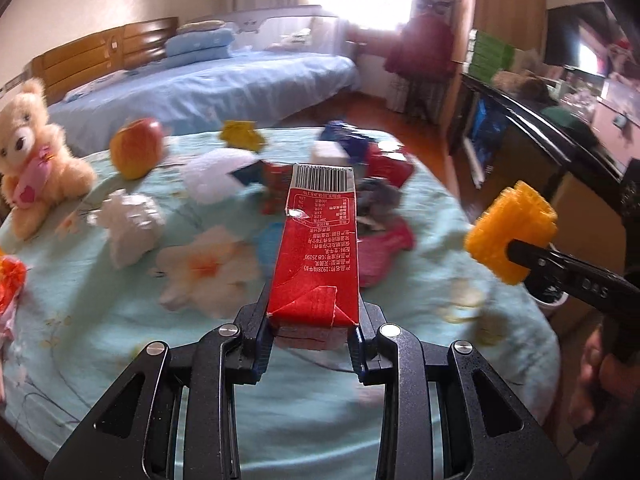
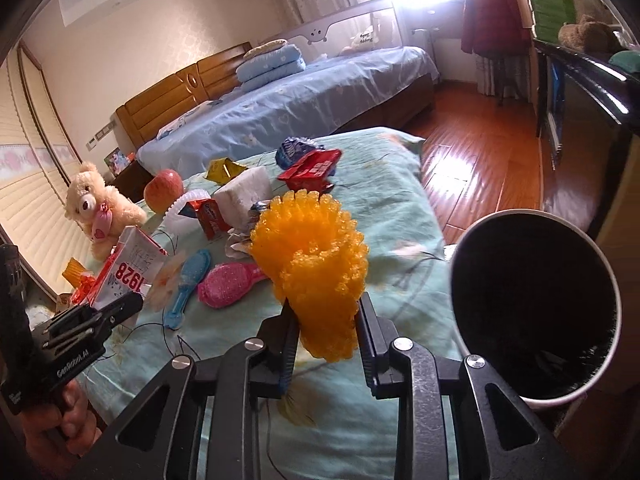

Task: Collect trash
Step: 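Carry both items over the bin and open both tools to drop them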

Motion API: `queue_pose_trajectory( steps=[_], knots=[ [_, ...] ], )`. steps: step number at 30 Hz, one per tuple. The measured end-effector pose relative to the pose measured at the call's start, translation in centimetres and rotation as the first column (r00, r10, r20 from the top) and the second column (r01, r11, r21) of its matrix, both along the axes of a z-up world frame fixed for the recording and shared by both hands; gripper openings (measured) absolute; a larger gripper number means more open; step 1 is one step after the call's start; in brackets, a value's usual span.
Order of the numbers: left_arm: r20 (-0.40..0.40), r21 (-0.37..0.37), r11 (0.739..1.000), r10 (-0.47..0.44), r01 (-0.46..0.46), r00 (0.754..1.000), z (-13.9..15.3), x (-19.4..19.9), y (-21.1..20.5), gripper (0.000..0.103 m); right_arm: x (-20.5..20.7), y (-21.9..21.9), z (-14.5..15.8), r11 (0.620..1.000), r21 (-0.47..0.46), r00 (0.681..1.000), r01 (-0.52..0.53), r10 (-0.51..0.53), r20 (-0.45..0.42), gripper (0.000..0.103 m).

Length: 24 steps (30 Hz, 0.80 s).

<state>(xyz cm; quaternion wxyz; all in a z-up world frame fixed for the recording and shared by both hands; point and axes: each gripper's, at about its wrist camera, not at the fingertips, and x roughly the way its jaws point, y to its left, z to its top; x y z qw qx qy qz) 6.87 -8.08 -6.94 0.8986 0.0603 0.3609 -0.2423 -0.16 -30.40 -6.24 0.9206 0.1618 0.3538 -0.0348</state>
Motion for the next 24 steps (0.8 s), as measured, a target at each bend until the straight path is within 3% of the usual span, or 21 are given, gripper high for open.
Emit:
queue_pose_trajectory(
  steps=[9,24],
  knots=[
    [-0.011,0.026,0.988,-0.152,0.152,0.988,-0.3,-2.9,-6.5,0.029,-3.2,-3.7,0.3,0.996,0.001,0.996,0.090,-0.090,-0.003,0.027],
    [-0.051,0.066,0.936,-0.343,0.346,0.938,-0.8,-4.9,-16.7,0.029,-6.7,-11.4,-0.5,0.967,0.009,0.966,0.255,-0.255,-0.037,0.027]
  ],
)
